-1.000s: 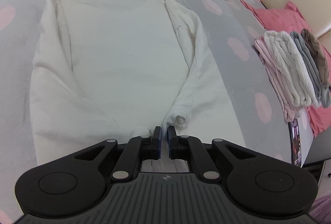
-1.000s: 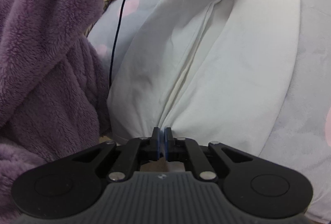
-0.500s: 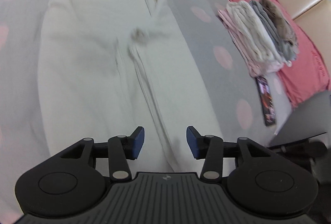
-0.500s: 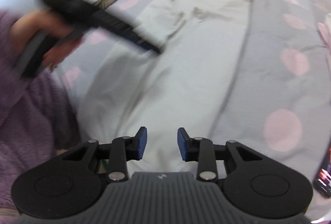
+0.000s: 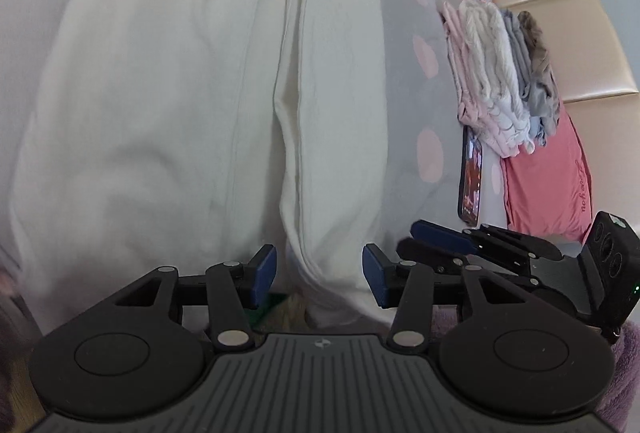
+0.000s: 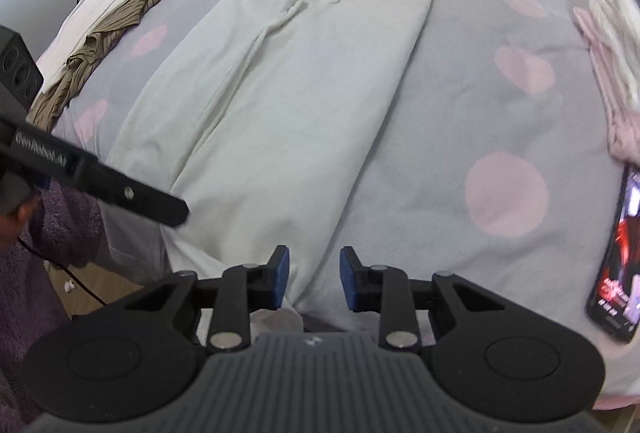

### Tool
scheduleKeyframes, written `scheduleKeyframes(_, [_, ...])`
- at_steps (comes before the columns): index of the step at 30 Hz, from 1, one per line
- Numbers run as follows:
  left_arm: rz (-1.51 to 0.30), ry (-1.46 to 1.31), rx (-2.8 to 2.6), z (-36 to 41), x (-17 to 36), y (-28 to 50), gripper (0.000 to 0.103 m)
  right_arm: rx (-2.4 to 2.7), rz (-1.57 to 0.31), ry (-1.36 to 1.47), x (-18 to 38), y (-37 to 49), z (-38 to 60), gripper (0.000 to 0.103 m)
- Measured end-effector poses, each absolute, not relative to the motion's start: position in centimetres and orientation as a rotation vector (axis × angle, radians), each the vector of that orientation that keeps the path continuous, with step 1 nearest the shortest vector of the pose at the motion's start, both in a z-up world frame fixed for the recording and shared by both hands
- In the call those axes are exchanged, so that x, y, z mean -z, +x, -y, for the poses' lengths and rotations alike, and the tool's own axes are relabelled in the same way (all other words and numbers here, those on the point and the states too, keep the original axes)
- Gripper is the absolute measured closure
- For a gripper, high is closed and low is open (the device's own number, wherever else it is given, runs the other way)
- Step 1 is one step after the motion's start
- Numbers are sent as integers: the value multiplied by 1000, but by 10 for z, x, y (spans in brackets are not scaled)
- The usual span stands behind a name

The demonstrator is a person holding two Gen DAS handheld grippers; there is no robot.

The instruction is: Fold clothes

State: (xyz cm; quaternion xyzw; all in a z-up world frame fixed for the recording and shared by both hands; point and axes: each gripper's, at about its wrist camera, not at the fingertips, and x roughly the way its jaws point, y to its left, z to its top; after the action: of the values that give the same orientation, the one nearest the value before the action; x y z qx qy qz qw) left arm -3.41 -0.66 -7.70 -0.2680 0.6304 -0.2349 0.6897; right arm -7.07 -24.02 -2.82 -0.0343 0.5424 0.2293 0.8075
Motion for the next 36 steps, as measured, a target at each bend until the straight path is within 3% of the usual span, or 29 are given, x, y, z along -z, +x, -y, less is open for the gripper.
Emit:
scheduleKeyframes(12, [-1502,-461,555,38,108,-61,68,-643,-1259,-218,56,-122,207,76])
scheduleKeyframes(15, [-1504,-421,571,43,111,-66,72,-627,-1265,-218,55,-126,218,76])
scheduleKeyframes(16, [-1505,-422,581,43,111,-66,79,-621,-1265,-231,55,-129,221,76])
scheduleKeyframes(18, [-1507,-422,600,43,111,-67,84,-617,-1261,-259,56,-134,225,73])
scheduleKeyframes(23, [-1508,-446,635,40,106,-67,93,-703,-1197,-403,58,-159,211,49])
scheduleKeyframes(29, [-1502,-493,667,38,102,-66,97,-720,-1064,-643,70,-186,190,40])
scheduleKeyframes(31, [-1500,-495,672,37,101,-66,98,-729,-1030,-684,75,-189,188,44])
scheduleKeyframes(32, [-1499,-493,672,36,100,-67,98,-735,-1019,-693,75,-190,188,60])
scheduleKeyframes(33, [-1500,-495,672,36,100,-67,98,-739,-1012,-696,75,-190,188,83])
scheduleKeyframes(34, [-1501,-498,670,35,100,-67,98,-746,-1006,-696,73,-192,188,92])
scheduleKeyframes(36, [-1508,-490,650,32,100,-67,99,-783,-995,-706,67,-198,188,97])
